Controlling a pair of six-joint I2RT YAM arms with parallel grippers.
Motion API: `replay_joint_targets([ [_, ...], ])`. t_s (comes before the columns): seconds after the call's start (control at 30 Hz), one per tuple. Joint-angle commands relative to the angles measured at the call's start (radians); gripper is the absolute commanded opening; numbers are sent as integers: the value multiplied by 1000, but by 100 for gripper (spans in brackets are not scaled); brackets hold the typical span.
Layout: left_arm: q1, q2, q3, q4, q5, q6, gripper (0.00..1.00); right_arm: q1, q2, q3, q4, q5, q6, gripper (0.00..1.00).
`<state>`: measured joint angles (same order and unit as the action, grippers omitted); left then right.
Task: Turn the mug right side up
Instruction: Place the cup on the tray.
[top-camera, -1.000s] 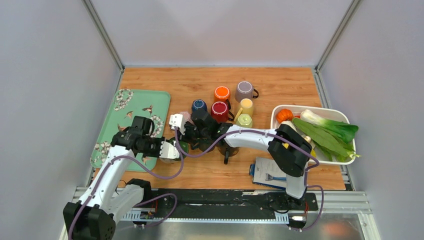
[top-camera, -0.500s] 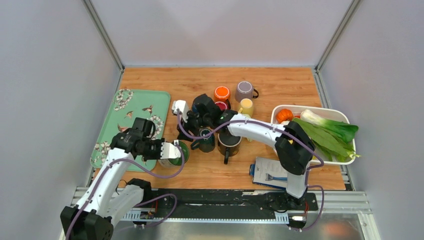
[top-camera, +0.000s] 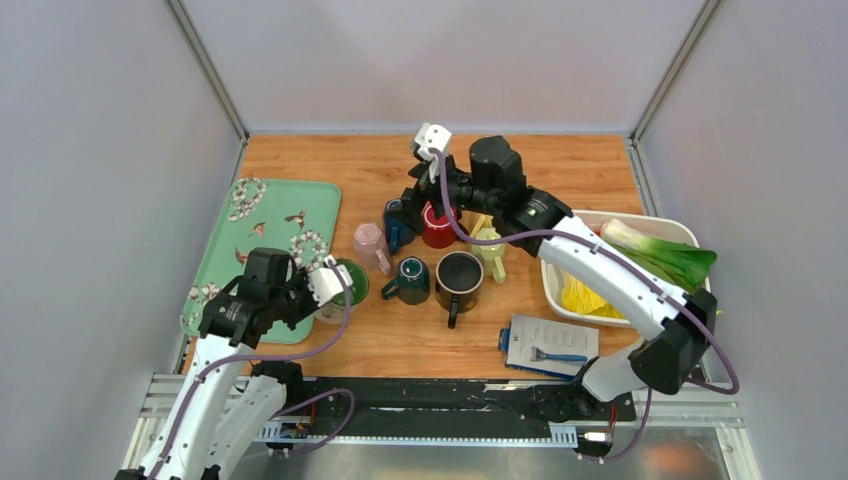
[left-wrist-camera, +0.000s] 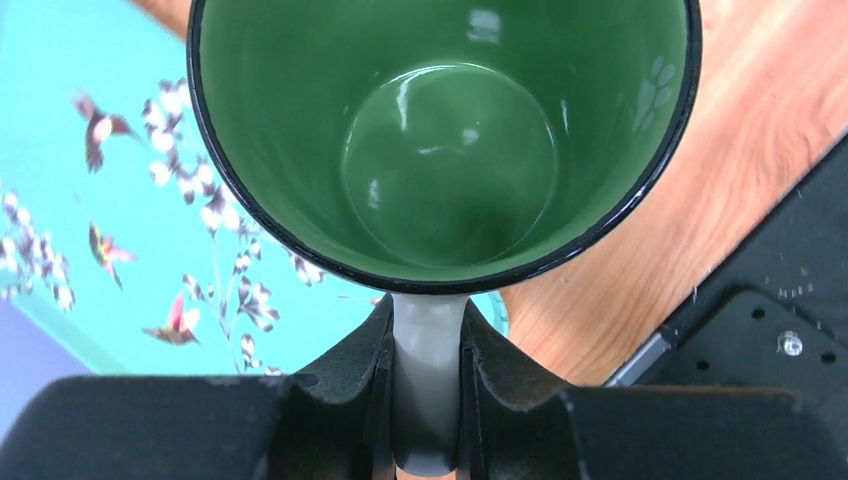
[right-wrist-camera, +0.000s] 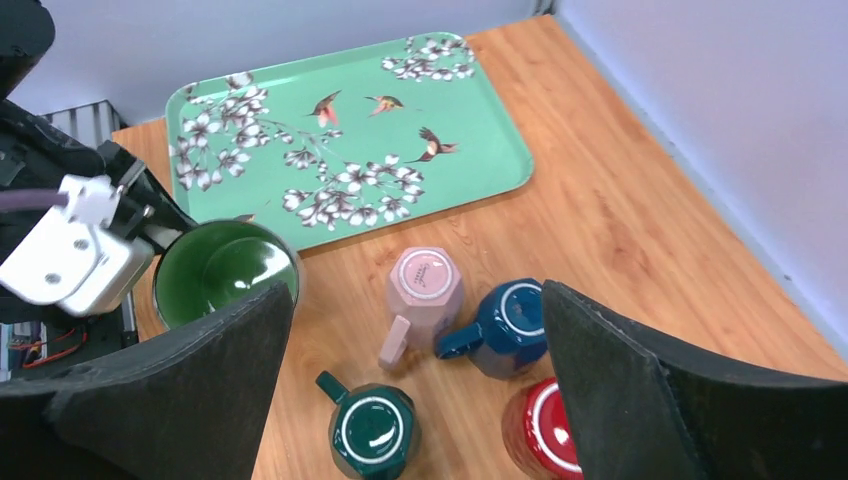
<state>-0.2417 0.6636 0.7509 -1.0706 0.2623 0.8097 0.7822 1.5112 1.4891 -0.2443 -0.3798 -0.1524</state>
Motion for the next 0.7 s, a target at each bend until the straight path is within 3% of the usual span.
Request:
replay_joint_targets([
  [0.0,-2,-69,29,204,-140,-267,0,1,-86,-57,-23,159,7,100],
  [0.17,34,-112,-38,299,-388,-376,0,-19,-87,57,-154,282,50,100],
  [0.5,366,56,-56,479,-428,-574,0,-62,-79,107,-237,263,131,100],
  [0.67,401,108,-47,562,-505,-714,0,-67,-78,100,-239,244,143,100],
])
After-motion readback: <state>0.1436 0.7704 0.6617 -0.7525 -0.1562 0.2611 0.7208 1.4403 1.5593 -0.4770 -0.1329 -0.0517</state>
